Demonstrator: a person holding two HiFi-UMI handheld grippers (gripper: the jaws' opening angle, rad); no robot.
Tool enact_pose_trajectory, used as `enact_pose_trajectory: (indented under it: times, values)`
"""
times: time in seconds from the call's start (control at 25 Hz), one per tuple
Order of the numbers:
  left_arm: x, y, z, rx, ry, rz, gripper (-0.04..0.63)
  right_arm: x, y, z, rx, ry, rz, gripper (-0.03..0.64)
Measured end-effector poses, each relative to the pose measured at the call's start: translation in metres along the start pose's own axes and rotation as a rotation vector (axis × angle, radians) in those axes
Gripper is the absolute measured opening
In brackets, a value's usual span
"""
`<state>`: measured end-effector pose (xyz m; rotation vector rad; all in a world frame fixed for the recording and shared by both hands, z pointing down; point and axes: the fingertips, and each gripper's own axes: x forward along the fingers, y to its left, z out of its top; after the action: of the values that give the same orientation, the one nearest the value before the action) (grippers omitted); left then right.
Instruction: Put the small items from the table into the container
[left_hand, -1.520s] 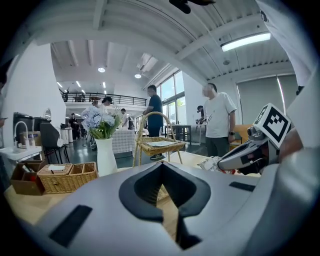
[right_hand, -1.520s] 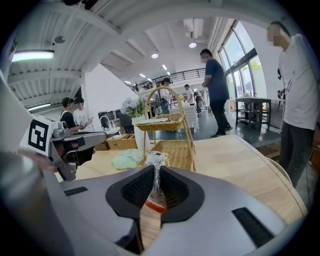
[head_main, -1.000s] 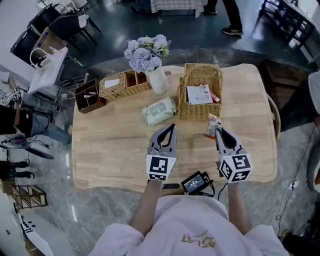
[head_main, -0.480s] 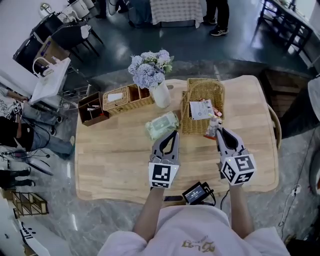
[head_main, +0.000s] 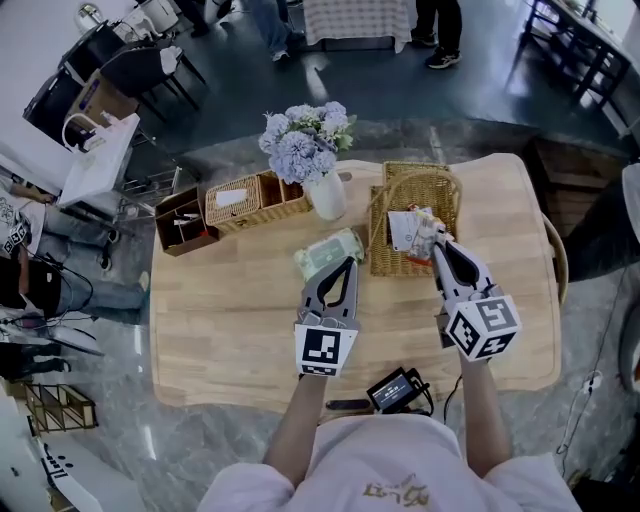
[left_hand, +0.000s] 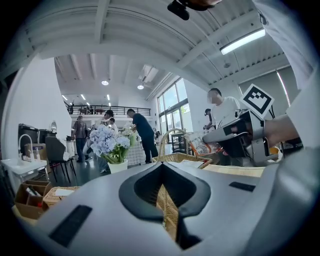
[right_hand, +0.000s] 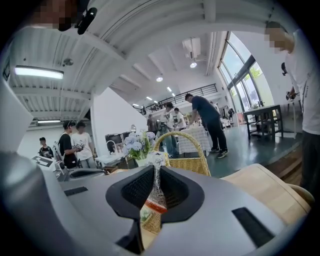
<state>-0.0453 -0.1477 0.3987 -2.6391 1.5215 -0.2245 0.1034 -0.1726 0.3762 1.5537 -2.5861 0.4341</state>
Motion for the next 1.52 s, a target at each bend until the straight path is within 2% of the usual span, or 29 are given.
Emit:
enact_pose_trajectory:
  times: [0.36,0.52,0.56,0.68,0.84,0.96,1.12,1.24,1.52]
  values:
    - [0.015,0.014,-0.008,-0.016,0.006,-0.01,-0.008,0.032,-0.011,0.009,0.007,-0.026,-0.029,0.057]
    - [0.021,0.019,-0.017,-0.024,0.018,-0.01,-0.008,0.04,-0.032,-0.001,-0.105,0.042,-0.181,0.057]
    - [0.022,0.019,-0.018,-0.023,0.02,-0.011,-0.008,0.041,-0.034,-0.003,-0.124,0.052,-0.196,0.057]
    - [0.023,0.019,-0.02,-0.025,0.021,-0.015,-0.008,0.049,-0.03,-0.006,-0.106,0.057,-0.169,0.057]
    - [0.022,0.017,-0.023,-0.034,0.032,-0.017,-0.008,0.059,-0.03,-0.018,-0.185,0.117,-0.176,0.057]
    - [0.02,0.013,-0.025,-0.034,0.036,-0.022,-0.008,0.06,-0.033,-0.02,-0.207,0.112,-0.174,0.058]
    - [0.018,0.008,-0.026,-0.029,0.045,-0.03,-0.008,0.059,-0.042,-0.018,-0.265,0.105,-0.214,0.068]
    - [0.016,0.005,-0.024,-0.027,0.044,-0.031,-0.008,0.058,-0.044,-0.019,-0.234,0.097,-0.206,0.132]
    - [0.011,0.003,-0.014,-0.011,0.032,-0.019,-0.008,0.051,-0.044,-0.011,-0.228,0.049,-0.21,0.146]
